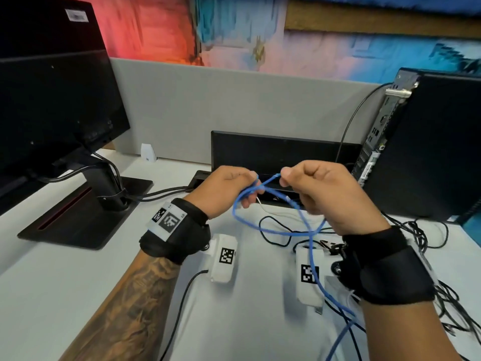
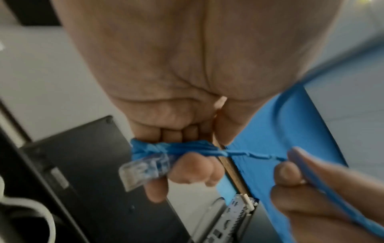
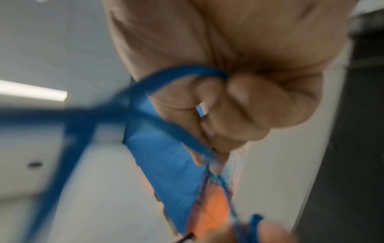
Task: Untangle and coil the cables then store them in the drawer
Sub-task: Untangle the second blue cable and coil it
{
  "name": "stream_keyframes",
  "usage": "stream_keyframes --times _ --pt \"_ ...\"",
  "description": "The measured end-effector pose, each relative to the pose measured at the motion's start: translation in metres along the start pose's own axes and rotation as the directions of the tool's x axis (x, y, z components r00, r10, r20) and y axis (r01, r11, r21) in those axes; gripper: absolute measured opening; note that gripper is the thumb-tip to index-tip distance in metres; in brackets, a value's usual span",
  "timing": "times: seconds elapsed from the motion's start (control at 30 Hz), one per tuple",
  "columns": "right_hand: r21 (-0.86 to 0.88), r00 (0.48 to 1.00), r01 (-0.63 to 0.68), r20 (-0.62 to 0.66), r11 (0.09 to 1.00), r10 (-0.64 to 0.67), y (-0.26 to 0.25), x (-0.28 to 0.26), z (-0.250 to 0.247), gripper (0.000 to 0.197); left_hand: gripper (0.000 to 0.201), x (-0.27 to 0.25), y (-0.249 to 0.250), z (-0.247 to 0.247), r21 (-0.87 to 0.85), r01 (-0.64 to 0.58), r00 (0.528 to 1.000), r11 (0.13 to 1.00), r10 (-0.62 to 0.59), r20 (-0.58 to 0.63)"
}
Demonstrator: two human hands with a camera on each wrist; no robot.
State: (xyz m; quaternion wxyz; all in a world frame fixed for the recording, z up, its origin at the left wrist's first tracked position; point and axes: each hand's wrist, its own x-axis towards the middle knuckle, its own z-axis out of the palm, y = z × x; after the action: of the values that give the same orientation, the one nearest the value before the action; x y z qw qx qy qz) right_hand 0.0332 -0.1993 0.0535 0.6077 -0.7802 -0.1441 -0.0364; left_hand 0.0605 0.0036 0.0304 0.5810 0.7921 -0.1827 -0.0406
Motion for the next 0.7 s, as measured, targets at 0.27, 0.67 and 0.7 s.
stream_keyframes --times 0.27,0.67,0.7 --pt "-0.256 0.937 0.223 -0.209 0.940 -0.279 0.017 0.006 -0.001 0.015 0.031 -0.004 0.015 0.004 -0.451 0.131 0.948 0.883 0.021 0.318" --pt "-0.439 0.979 0.171 0.177 0.882 -0.102 0.029 0.005 0.041 0.016 0.028 0.020 -0.005 -0.027 -0.954 -0.239 0.959 0.181 -0.109 -0.261" --pt "-0.413 0.980 0.122 0.196 0.903 -0.043 0.024 0.004 0.040 0.018 0.027 0.022 -0.011 -0.033 -0.932 -0.295 0.936 0.209 -0.132 -0.325"
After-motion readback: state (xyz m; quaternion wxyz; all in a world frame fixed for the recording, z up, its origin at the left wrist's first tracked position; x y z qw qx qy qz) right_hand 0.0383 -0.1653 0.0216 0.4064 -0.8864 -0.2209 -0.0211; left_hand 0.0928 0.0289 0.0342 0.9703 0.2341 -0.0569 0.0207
